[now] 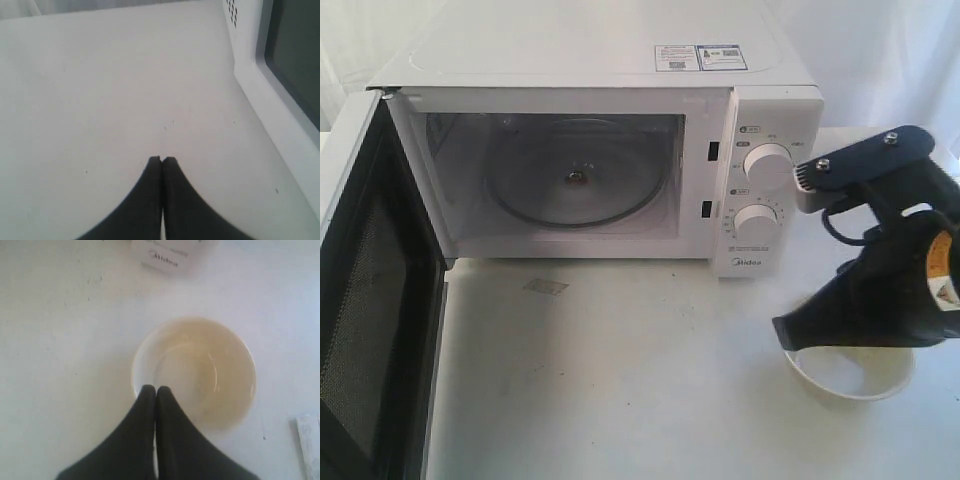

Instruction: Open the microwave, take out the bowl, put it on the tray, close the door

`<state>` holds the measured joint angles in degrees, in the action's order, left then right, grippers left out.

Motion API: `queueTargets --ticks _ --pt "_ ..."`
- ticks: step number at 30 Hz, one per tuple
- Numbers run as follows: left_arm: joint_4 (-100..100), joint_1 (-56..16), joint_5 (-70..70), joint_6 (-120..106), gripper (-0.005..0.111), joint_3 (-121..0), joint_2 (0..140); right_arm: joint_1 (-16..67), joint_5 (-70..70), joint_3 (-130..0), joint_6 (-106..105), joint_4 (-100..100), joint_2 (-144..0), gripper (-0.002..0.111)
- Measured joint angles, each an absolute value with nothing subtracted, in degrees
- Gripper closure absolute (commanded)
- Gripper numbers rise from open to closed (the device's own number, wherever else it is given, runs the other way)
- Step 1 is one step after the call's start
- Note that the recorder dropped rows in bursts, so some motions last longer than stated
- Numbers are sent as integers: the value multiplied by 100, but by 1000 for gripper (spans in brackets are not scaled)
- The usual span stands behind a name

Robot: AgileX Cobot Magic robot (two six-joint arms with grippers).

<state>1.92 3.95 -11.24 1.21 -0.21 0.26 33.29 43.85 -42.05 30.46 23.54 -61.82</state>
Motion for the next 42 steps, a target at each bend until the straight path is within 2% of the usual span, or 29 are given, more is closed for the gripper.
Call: queueTargets --ticks 6,13,16,19,21,23,24,25,26,27,28,30,35,42 --pt "192 395 167 121 107 -21 26 3329 5248 -4294 2130 1525 -5395 108" --pt "192 395 2765 121 107 -21 17 3329 5178 -4294 1742 1489 -4963 108" --pt "178 395 3358 121 107 -76 17 3329 5189 -4294 1733 1489 -4951 108" --pt "91 395 2886 121 107 -765 13 3329 5202 -4294 1709 1489 -4951 108" --pt "68 395 1939 121 107 -1587 173 3329 5122 -4294 1698 1489 -4951 108" --pt "68 395 365 121 107 -2567 650 3329 4964 -4294 1698 1489 -4951 108" --pt "68 395 -1036 121 107 -3152 1061 3329 4900 -4294 1698 1489 -4951 108" --pt "64 395 -1485 121 107 -3336 1233 3329 4888 -4294 1698 1489 -4951 108" --pt "50 395 -2875 121 107 -3639 1639 3329 4877 -4294 1698 1489 -4951 108" --pt "50 395 -3690 121 107 -3717 1896 3329 4869 -4294 1698 1489 -4951 108" --pt "50 395 -4090 121 107 -3717 2032 3329 4855 -4294 1688 1489 -4951 108" --pt "0 395 -4152 121 107 -3717 2190 3329 4818 -4294 1688 1489 -4951 108" --pt "-697 395 -3054 121 107 -3754 2214 3329 4804 -4294 1677 1489 -4951 108" --pt "-1089 395 -2231 121 107 -3765 2214 3329 4815 -4294 1651 1489 -4951 108"
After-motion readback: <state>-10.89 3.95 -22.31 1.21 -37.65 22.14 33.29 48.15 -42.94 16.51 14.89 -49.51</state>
